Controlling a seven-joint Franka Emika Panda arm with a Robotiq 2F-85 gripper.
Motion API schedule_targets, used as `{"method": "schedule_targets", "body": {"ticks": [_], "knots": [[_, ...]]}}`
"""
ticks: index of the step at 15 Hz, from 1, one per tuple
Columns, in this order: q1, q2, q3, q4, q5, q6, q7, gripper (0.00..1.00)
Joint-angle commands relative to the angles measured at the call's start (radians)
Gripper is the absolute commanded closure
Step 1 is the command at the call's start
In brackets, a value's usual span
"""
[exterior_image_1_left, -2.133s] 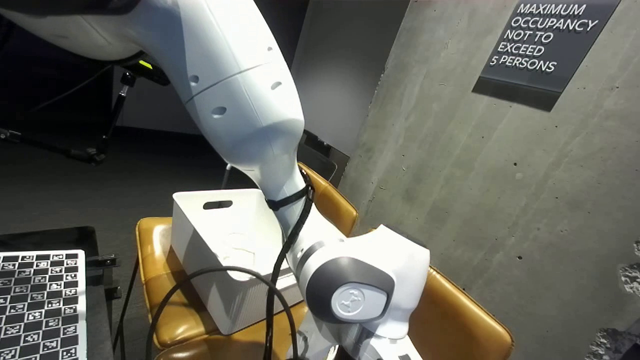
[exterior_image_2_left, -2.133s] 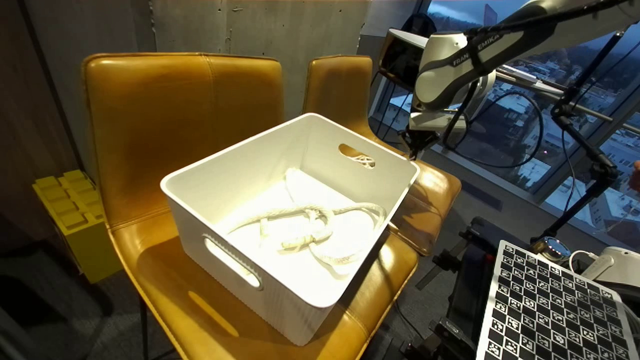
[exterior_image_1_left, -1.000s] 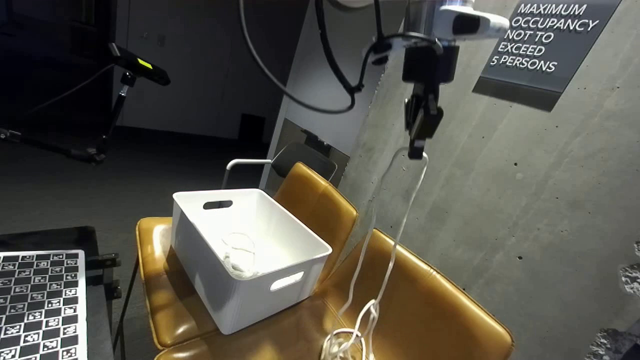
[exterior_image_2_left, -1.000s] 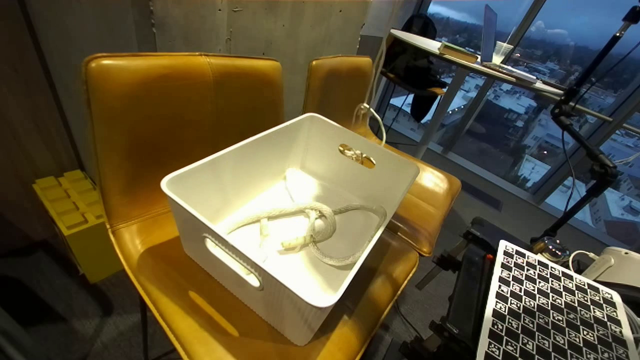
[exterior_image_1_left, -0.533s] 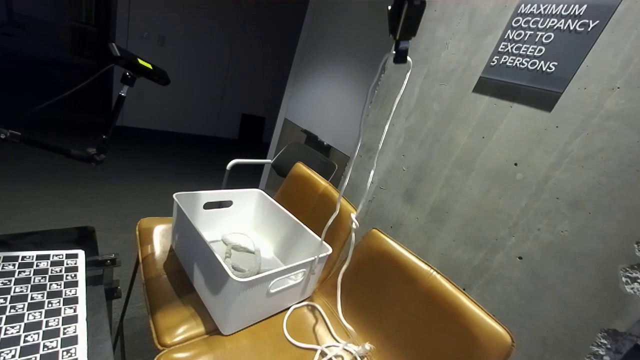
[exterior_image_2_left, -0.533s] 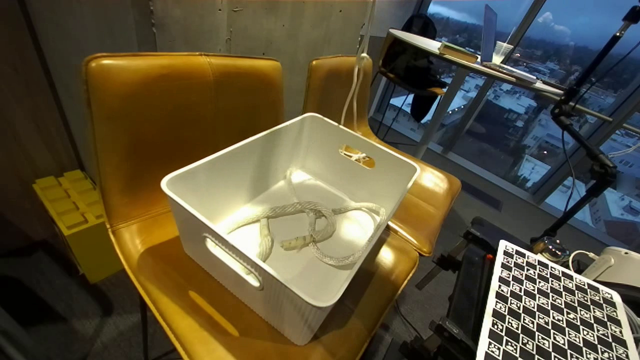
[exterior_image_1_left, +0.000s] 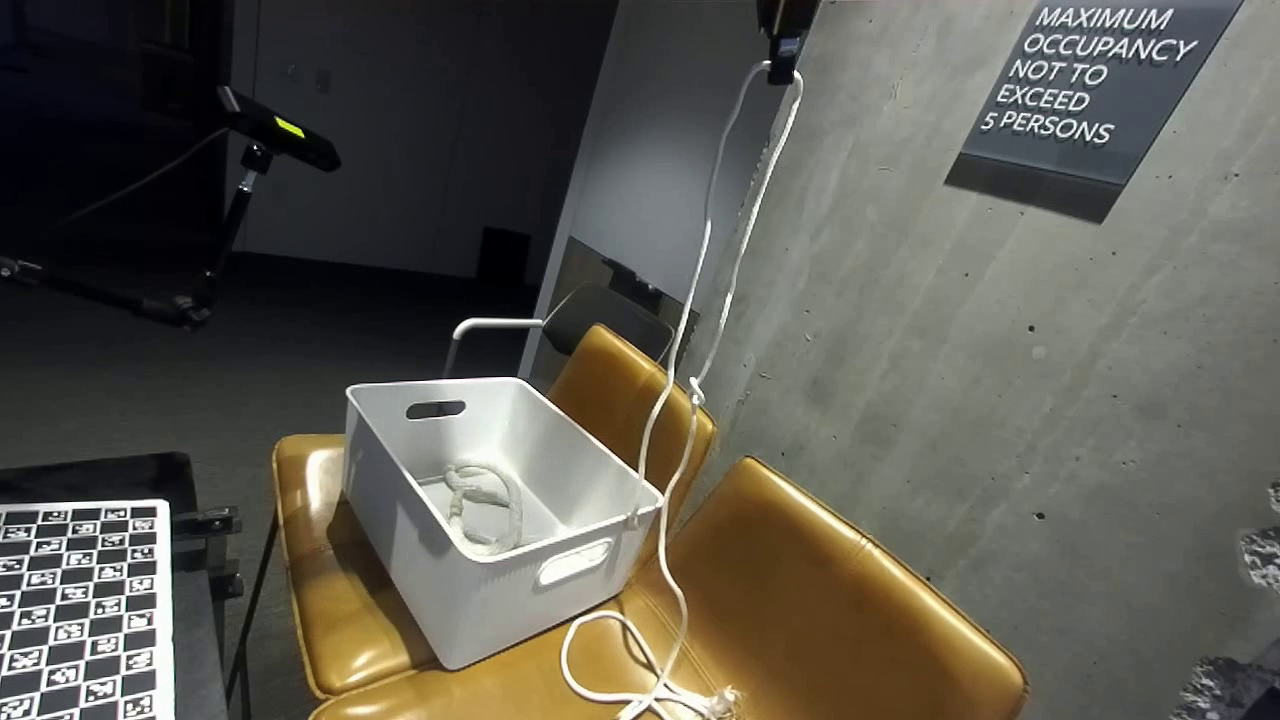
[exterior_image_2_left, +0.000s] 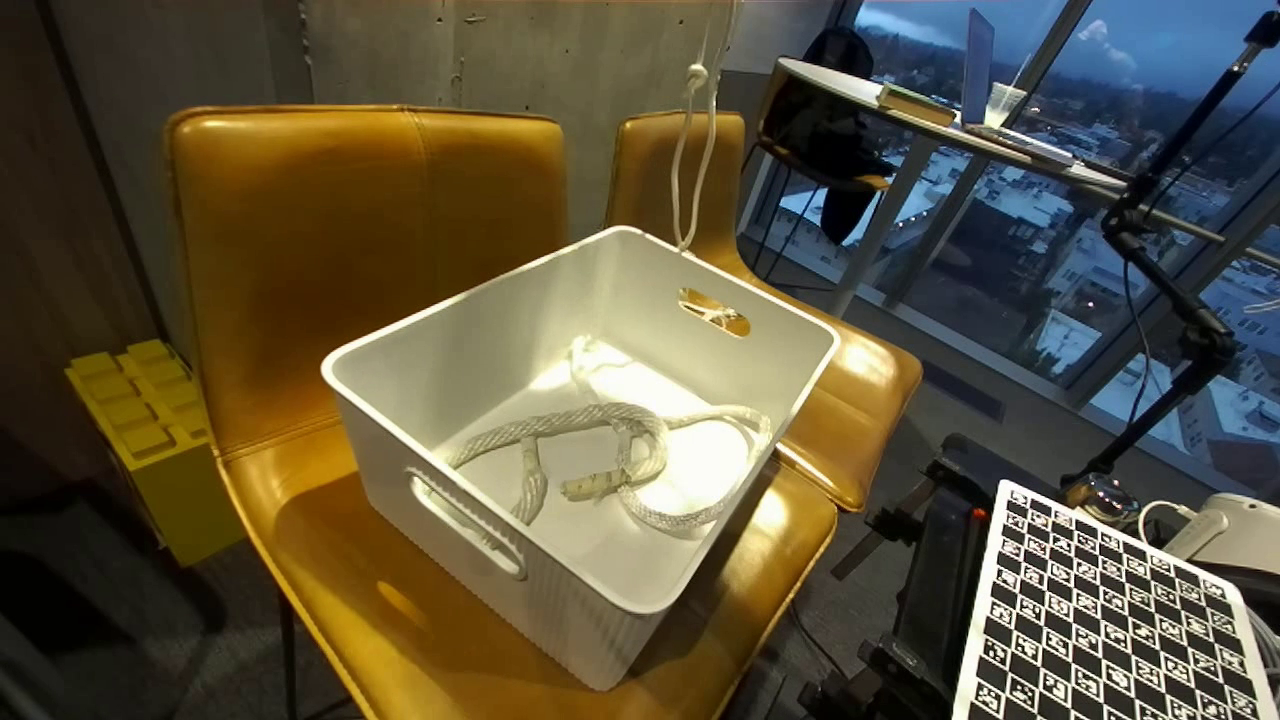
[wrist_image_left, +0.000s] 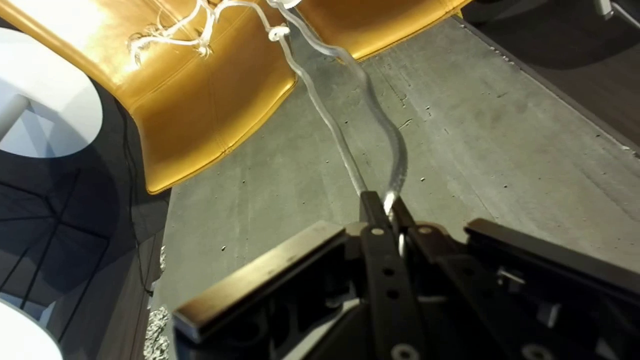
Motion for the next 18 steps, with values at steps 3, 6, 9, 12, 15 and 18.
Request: {"method": "schedule_targets", "body": {"ticks": [3,6,9,12,15,18], "knots": [[0.126,0.049,0.004,0.14,-0.063,-0.067,0.036,0.99],[0.24,0.044,0.005,0.146,-0.113,-0.066,0.057,0.99],[0.346,0.048,0.004,0.127,-0.151,-0.056,0.075,0.99],[0.385,0.07,-0.001,0.103,-0.155,-0.044,0.072,0.99],[0.36,0.103,-0.008,0.059,-0.141,-0.041,0.06,0.99],[0.327,0.123,-0.014,0.015,-0.138,-0.04,0.053,0.99]]}}
